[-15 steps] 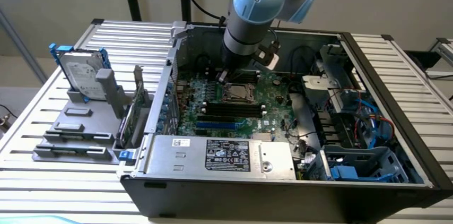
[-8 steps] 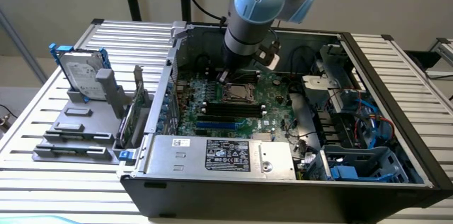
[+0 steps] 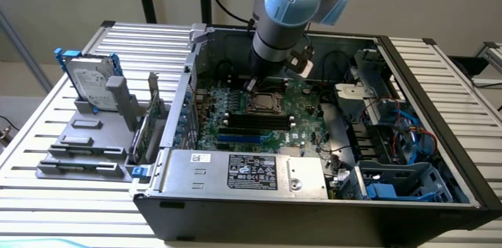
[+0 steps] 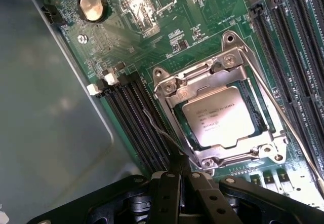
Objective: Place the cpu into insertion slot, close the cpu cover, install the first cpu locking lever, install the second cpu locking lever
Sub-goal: 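Install the first cpu locking lever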
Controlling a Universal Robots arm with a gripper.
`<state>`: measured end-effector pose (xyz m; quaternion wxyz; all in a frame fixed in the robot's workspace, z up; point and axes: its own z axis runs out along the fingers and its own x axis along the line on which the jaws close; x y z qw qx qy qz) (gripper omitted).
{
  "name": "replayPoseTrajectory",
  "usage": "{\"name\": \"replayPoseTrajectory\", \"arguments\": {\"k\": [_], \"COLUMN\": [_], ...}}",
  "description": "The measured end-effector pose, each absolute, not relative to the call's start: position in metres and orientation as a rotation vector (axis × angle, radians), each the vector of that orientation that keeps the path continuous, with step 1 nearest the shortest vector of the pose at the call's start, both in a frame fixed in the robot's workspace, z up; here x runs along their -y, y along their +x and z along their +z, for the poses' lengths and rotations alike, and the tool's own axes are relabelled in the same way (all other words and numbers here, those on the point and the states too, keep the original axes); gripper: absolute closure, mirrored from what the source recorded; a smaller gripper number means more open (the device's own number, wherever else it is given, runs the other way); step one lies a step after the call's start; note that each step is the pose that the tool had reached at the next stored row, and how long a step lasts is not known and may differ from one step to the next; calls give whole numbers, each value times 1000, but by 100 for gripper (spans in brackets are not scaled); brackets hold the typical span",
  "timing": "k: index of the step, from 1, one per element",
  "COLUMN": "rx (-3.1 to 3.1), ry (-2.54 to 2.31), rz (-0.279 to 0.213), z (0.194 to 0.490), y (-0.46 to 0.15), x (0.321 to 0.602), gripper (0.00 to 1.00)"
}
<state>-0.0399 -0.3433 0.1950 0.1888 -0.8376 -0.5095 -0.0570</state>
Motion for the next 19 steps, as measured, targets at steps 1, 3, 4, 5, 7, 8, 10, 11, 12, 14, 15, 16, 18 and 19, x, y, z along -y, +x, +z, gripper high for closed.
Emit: {"name": "replayPoseTrajectory", "arguments": {"k": [1,3,4,5,7,8,10,11,12,14,15,16,18,19], "rx": [1433,1434,1434,1435,1435,1436,1437,1437,1438,1439,1440,1440,1441,1441], "ry": [-2356,-2358,-2359,-2359,-2361,-2362,-2363,-2364,-2365,-2368,-2369,-2370,-2371,-2372], "rz": [-160,-158,-158,-157,-156,-155,-154,-153,-152,-150,-149,-148,-147,-146], "z": [195,195,194,194,194,194,194,194,194,194,193,193,193,193], "y": [-39,-36,-35,-34,-31,-30,-28,-27,-26,-24,-23,-22,-19,-18], "x": [343,343,343,343,342,342,342,342,342,342,342,342,342,342], "gripper": [89,89,89,89,89,89,89,89,89,89,89,89,89,89]}}
